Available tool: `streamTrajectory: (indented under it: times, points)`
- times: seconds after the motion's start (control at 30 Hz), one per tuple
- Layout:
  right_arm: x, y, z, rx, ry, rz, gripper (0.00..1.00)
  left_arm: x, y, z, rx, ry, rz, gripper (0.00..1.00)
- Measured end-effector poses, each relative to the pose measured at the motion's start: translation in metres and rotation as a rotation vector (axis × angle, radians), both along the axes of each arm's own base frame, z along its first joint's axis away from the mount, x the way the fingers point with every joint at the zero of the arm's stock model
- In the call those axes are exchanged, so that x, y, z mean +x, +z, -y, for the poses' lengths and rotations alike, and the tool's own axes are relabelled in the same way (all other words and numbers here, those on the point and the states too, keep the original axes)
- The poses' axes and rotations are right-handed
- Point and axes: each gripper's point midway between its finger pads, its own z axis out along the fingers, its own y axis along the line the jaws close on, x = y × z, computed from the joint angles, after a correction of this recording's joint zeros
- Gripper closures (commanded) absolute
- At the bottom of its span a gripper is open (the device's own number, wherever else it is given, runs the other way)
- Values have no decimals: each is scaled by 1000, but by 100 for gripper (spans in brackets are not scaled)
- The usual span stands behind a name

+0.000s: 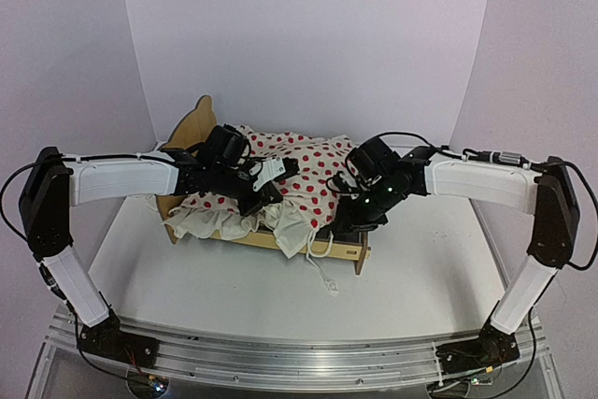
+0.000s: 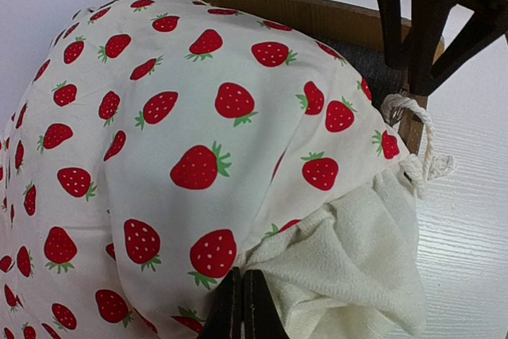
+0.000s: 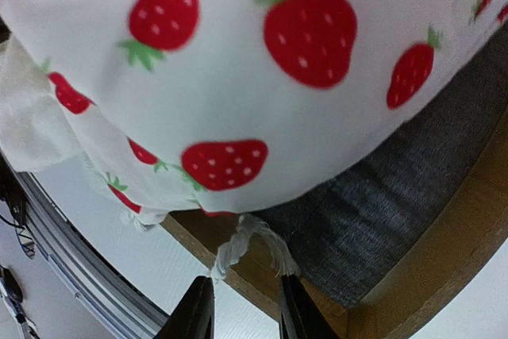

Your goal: Set up the pet bed

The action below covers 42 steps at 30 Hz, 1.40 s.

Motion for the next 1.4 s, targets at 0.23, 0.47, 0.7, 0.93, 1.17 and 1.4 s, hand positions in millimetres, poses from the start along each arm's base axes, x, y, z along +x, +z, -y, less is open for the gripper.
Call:
streamTrajectory:
  times: [0.23,0.47,0.7,0.93,1.17,1.4]
  points:
    - [-5,-7,3,1,-154,-88,74,0,-1,0,-1,2,-5,100]
    - [-1,1,-4,29,-184,-102,75,1,1,1,-6,3,1,100]
    - [-1,7,-10,40,-181,-91,70,1,0,1,-6,3,1,100]
    - [-7,1,-16,32,-180,-111,87,1,0,1,-5,3,0,100]
    - [-4,-18,-16,-8,-204,-131,100,2,-2,2,-5,3,1,100]
    - [6,-19,-17,-26,-238,-113,100,2,-3,2,-4,3,0,100]
